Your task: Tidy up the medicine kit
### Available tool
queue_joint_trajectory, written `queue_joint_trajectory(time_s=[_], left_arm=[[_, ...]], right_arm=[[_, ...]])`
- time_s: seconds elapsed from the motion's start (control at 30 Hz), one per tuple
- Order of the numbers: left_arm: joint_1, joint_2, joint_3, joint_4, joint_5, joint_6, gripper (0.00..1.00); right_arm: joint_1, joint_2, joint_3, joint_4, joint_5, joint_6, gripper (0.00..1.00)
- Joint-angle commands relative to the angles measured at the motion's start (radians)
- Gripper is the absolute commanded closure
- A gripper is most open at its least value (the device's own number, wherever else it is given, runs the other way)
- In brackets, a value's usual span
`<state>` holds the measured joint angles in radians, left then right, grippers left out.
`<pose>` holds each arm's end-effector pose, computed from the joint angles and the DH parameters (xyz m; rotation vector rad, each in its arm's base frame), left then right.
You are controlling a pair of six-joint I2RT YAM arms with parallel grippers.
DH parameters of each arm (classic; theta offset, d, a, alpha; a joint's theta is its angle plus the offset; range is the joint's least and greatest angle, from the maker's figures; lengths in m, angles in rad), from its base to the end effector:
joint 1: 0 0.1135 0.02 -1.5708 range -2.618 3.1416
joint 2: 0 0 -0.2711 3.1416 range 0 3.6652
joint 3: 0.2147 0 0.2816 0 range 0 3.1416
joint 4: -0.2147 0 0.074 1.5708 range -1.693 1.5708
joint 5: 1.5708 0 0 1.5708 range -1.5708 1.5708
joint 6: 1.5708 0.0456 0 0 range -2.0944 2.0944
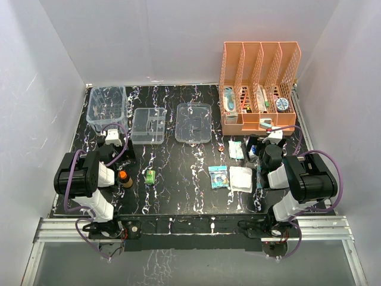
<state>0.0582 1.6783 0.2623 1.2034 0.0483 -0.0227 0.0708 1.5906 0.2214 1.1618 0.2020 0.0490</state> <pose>0.2673 0.0134 0.0952 -0.0374 1.7828 -0.0175 0.2554 0.0089 0.1026 0.1262 1.7704 -0.0930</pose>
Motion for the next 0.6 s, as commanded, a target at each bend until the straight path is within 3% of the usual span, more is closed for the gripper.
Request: queue_joint_trajectory(time_s=[0.0,0.33,0.5,0.57], left_arm=[[-0.002,-0.001,0.009,0.032,0.003,0.003,0.01],[-0.002,-0.031,0.000,0.034,0.013,0.004,0.01],[-0.002,-0.140,0.122,-0.324,0.001,0.018,0.01],[-0.002,-0.167,0.143,-0.394,-0.006,0.022,0.01]], right_arm=[[-0.002,-0.003,0.013,0.049,-0.008,-0.020,0.02],[-0.003,-0.004,0.013,0.048,-0.008,-0.020,0.02],[-0.002,-0.006,0.003,0.065,-0.003,-0.022,0.02],[-0.002,-0.004,-0.001,0.076,-0.003,-0.023,0.02]])
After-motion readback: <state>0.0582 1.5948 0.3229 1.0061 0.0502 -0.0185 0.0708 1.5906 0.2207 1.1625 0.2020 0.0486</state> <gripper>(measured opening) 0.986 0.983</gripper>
